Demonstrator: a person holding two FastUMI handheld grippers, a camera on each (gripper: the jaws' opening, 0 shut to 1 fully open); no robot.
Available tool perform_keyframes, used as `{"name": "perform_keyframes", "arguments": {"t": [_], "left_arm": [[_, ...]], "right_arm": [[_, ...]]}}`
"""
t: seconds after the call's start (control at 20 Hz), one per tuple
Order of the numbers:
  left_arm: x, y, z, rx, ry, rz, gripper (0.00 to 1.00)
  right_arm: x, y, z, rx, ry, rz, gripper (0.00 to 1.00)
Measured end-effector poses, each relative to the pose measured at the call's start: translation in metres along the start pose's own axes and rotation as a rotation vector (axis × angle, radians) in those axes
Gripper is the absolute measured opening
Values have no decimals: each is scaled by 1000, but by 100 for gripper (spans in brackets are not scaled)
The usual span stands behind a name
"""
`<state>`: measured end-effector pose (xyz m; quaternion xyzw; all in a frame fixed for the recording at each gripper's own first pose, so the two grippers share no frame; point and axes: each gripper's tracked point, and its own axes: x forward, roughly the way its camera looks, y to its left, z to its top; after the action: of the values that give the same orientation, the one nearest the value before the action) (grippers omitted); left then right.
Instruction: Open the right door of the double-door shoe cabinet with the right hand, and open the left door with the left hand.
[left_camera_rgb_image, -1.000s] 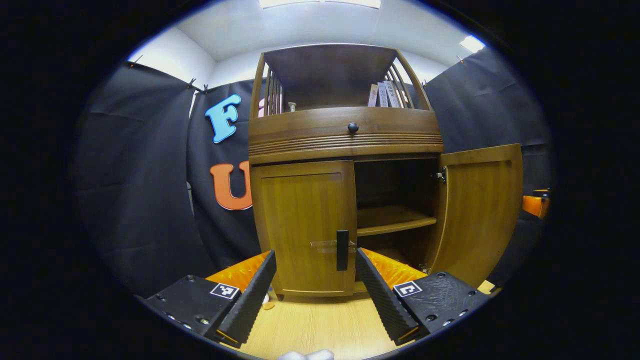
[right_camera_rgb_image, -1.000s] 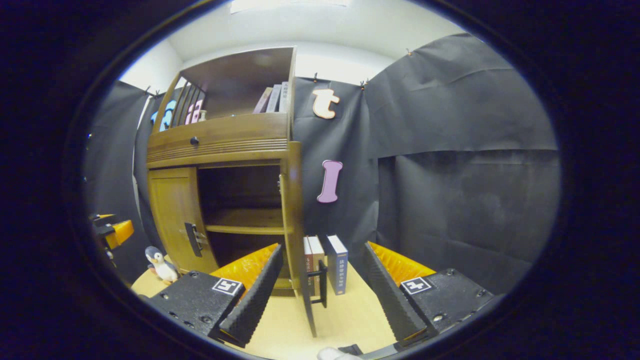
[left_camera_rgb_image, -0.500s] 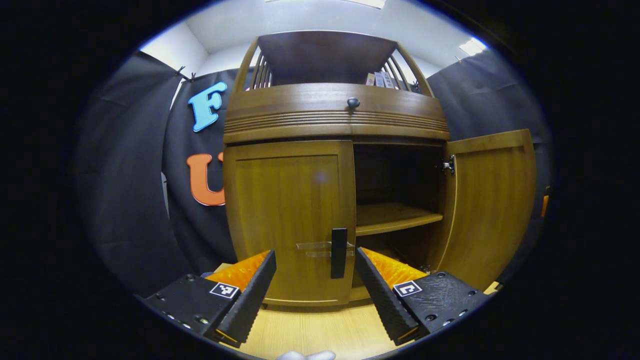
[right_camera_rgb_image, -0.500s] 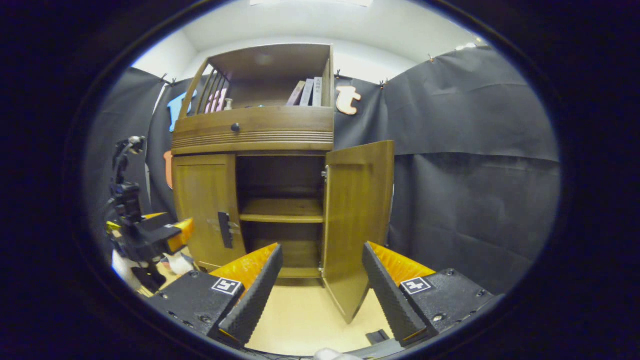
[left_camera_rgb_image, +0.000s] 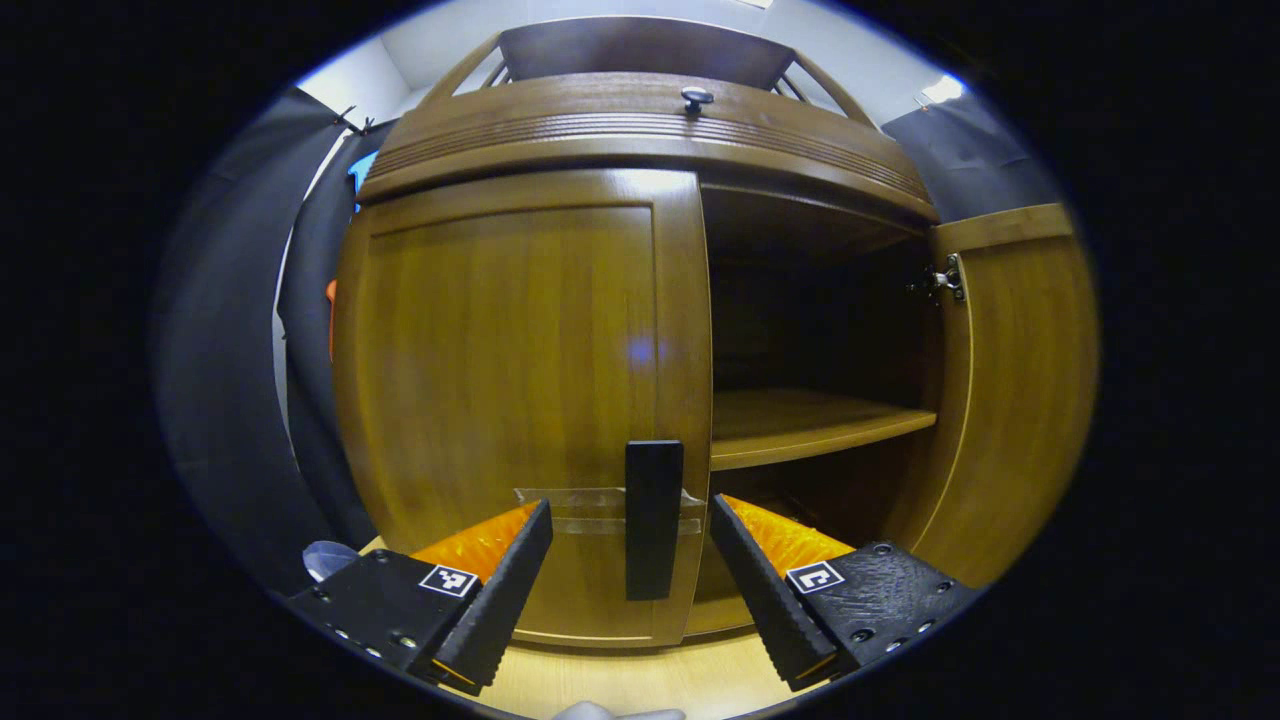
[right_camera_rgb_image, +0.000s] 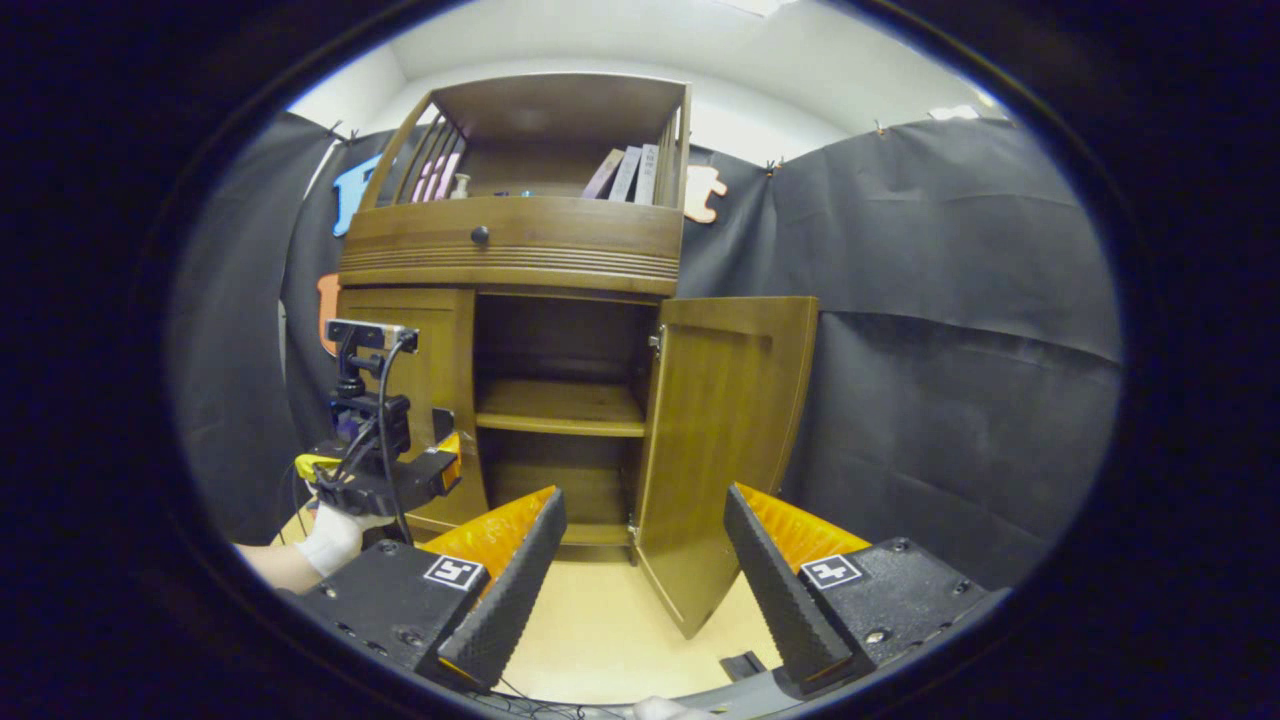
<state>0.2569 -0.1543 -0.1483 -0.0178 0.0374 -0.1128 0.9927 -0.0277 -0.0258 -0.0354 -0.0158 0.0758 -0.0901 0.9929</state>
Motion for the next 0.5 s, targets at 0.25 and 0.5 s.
{"name": "perform_keyframes", "arguments": {"t": [0.25, 0.5], "left_arm": [[28, -6, -15, 1, 33, -9, 80], [36, -11, -25, -19, 61, -44, 42]], "right_arm": [[7, -2, -7, 14, 28, -15, 100], [14, 4, -10, 23, 49, 19, 100]]}}
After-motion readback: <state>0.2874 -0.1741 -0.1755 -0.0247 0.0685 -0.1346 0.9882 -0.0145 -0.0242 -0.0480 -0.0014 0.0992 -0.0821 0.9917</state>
